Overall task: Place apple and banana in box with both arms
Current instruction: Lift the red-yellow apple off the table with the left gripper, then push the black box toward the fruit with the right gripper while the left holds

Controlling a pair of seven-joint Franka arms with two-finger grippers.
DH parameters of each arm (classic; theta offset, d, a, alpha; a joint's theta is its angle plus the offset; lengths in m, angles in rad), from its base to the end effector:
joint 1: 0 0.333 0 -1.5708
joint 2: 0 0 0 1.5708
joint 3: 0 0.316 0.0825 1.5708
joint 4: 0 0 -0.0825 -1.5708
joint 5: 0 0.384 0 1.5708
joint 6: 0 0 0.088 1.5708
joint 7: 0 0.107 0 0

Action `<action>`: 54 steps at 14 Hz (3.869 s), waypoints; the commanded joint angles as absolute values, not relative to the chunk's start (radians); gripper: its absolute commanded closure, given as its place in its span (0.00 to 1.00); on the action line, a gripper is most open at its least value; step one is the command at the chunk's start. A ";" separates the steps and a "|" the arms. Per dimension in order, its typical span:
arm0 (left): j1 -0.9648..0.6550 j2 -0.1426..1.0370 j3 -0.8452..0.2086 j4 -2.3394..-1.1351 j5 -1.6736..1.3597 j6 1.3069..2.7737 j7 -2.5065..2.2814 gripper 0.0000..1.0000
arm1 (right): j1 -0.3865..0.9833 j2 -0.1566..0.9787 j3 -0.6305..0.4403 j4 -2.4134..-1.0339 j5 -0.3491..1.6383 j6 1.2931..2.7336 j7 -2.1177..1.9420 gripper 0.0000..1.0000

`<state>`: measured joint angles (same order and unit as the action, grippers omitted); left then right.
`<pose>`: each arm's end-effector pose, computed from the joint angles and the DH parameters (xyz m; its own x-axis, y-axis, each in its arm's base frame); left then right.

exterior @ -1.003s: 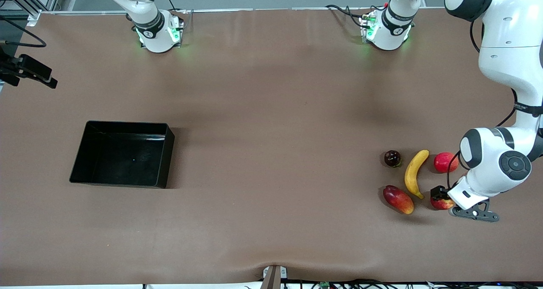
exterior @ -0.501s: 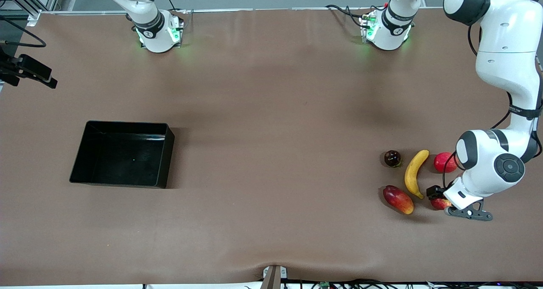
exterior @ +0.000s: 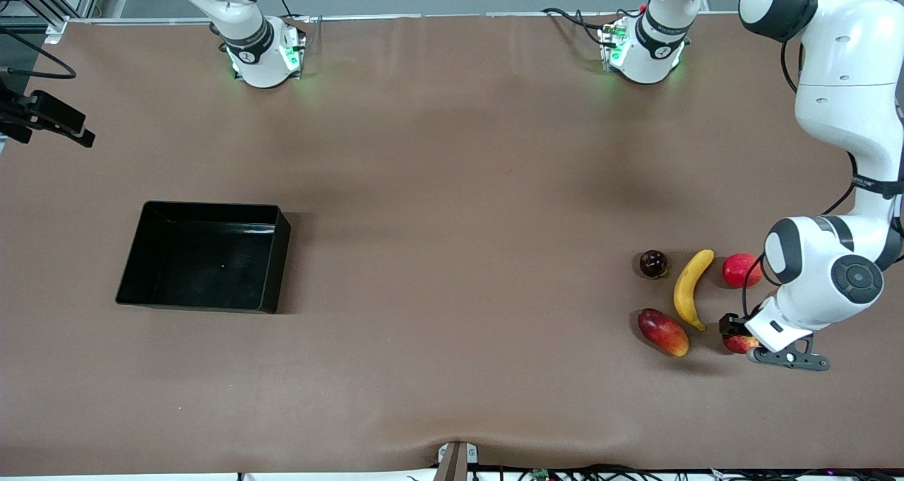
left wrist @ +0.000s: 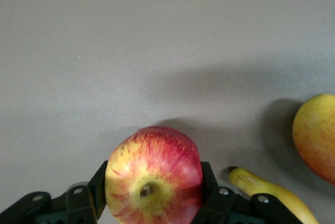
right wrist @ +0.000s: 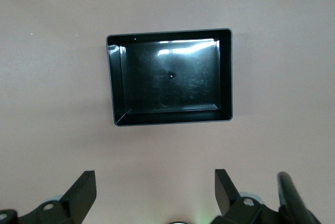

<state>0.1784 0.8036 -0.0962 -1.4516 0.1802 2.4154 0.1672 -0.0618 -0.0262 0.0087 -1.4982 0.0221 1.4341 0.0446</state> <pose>0.7348 0.0757 0.2245 0.9727 -0.1792 0.1473 -0.1662 -0.9813 -0.0966 0.5315 -0.0256 0.6608 0.9948 -0.0945 -0.0388 -0.0953 -0.9952 -0.0201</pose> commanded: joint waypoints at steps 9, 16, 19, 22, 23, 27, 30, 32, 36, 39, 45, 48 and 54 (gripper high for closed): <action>0.169 0.605 -0.106 -1.470 0.164 2.229 0.126 1.00 | -0.086 -0.008 0.018 -1.480 0.015 1.425 0.045 0.00; 0.167 0.470 -0.175 -1.512 0.164 2.036 -0.004 1.00 | -0.162 0.165 0.017 -1.482 0.005 1.434 0.038 0.00; 0.167 0.422 -0.212 -1.548 0.163 2.006 -0.078 1.00 | -0.192 0.205 0.015 -1.485 -0.006 1.459 0.037 0.00; 0.169 0.373 -0.239 -1.594 0.163 1.996 -0.126 1.00 | -0.183 0.257 0.017 -1.496 -0.067 1.515 0.037 0.00; 0.169 0.358 -0.245 -1.607 0.163 1.994 -0.138 1.00 | -0.186 0.273 0.017 -1.509 -0.069 1.529 0.037 0.00; 0.172 0.310 -0.259 -1.646 0.163 1.974 -0.149 1.00 | -0.201 0.336 0.017 -1.581 -0.101 1.659 0.005 0.00; 0.170 0.292 -0.261 -1.646 0.163 1.951 -0.153 1.00 | -0.245 0.394 0.018 -1.656 -0.097 1.774 -0.044 0.00; 0.172 0.284 -0.284 -1.646 0.153 1.936 -0.179 1.00 | -0.277 0.399 0.020 -1.756 -0.095 1.903 -0.086 0.00; 0.169 0.270 -0.334 -1.643 0.153 1.893 -0.282 1.00 | -0.316 0.460 0.020 -1.827 -0.091 2.056 -0.115 0.51; 0.169 0.270 -0.362 -1.638 0.153 1.881 -0.336 1.00 | -0.334 0.474 0.021 -1.825 -0.081 2.057 -0.164 1.00; 0.170 0.270 -0.371 -1.641 0.153 1.879 -0.347 1.00 | -0.315 0.466 0.044 -1.726 -0.043 1.871 -0.213 1.00; 0.170 0.270 -0.371 -1.638 0.153 1.867 -0.347 1.00 | -0.307 0.471 0.066 -1.528 0.134 1.579 -0.235 1.00; 0.166 0.270 -0.383 -1.638 0.153 1.864 -0.370 1.00 | -0.166 0.457 0.089 -1.479 0.327 1.497 -0.197 1.00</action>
<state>0.1621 0.3009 -0.3688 -1.6224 0.1673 1.8809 -0.3412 -0.2323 0.4694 0.0812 -1.4835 0.2929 1.5075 -0.2195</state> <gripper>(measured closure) 0.300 0.943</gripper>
